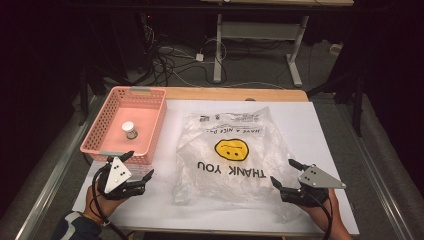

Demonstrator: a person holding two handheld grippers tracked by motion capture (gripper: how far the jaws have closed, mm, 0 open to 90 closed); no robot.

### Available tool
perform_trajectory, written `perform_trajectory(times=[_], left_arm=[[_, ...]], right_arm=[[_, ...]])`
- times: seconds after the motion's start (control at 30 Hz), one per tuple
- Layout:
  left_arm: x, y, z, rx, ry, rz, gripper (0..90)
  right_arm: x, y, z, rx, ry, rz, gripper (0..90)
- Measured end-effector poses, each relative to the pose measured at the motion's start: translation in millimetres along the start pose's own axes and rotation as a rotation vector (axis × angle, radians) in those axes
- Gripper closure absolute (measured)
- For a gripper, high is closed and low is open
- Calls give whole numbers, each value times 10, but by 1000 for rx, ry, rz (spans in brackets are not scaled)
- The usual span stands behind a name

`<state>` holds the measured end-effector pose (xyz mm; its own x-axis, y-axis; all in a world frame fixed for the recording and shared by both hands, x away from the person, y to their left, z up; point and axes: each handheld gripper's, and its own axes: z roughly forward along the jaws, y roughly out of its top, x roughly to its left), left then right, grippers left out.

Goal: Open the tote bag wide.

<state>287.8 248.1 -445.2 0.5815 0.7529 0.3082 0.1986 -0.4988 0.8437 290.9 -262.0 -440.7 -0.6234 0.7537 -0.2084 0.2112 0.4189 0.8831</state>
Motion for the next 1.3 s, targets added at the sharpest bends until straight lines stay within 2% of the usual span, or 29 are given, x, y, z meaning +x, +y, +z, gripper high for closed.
perform_trajectory(times=[0.13, 0.27, 0.3, 0.4, 0.43, 0.5, 0.53, 0.57, 0.6, 0.63, 0.67, 0.7, 0.8, 0.83, 0.87, 0.9, 0.93, 0.97, 1.03, 1.07, 1.13, 1.17, 1.2, 1.27, 1.3], left_arm=[[-24, 4, -3, -1, 10, 4, 198], [-41, 4, -21, 2, 6, 3, 198], [-34, -2, -19, -1, 5, 13, 198], [-43, -29, 7, 39, -3, 22, 194], [-48, -33, 9, 38, -7, 21, 195], [-59, -28, 11, 34, -14, 23, 196], [-63, -24, 15, 35, -14, 27, 196], [-73, -24, 15, 40, -15, 23, 196], [-69, -20, 15, 30, -12, 36, 202], [-76, -21, 0, 22, -6, 32, 208], [-76, -21, -15, 4, -1, 32, 208], [-73, -21, -22, -7, -1, 28, 215], [-69, -31, -11, -13, -7, 33, 215], [-70, -38, -4, -7, -12, 35, 215], [-80, -48, -2, -2, -19, 30, 215], [-82, -53, -2, -3, -25, 32, 215], [-84, -56, -3, -7, -31, 32, 215], [-85, -54, -2, -9, -37, 32, 215], [-88, -49, -3, -15, -40, 35, 215], [-88, -47, -5, -19, -41, 35, 215], [-87, -48, 2, -19, -48, 32, 216], [-88, -50, 7, -16, -48, 34, 216], [-80, -52, 18, -15, -56, 31, 216], [-74, -53, 33, -14, -58, 31, 217], [-74, -54, 36, -15, -59, 32, 223]], right_arm=[[-27, -42, 52, 29, 13, -4, 224], [-68, -22, 76, 32, 2, -7, 251], [-68, -22, 76, 32, 2, -7, 251], [-140, 50, 121, 29, -4, -7, 264], [-177, 84, 141, 27, -11, -9, 264], [-399, 216, 306, 45, -16, -15, 260], [-399, 216, 306, 45, -16, -15, 260], [-510, 266, 397, 50, -40, -6, 270], [-754, 381, 608, 68, -52, 37, 274], [-858, 444, 717, 89, -69, 49, 274], [-858, 444, 717, 89, -69, 49, 274], [-1034, 563, 930, 123, -83, 66, 273], [-1198, 703, 1213, 170, -93, 92, 280], [-1228, 736, 1304, 192, -105, 86, 281], [-1228, 736, 1304, 192, -105, 86, 281], [-1283, 764, 1482, 226, -103, 97, 299], [-1283, 764, 1482, 226, -103, 97, 299], [-1299, 763, 1570, 245, -103, 98, 302], [-1335, 746, 1732, 284, -102, 113, 357], [-1382, 714, 1859, 313, -100, 160, 417], [-1427, 667, 1961, 329, -104, 207, 533], [-1427, 667, 1961, 329, -104, 207, 533], [-1467, 619, 2050, 380, -108, 242, 675], [-1507, 575, 2095, 404, -113, 286, 821], [-1522, 564, 2103, 408, -142, 296, 900]])
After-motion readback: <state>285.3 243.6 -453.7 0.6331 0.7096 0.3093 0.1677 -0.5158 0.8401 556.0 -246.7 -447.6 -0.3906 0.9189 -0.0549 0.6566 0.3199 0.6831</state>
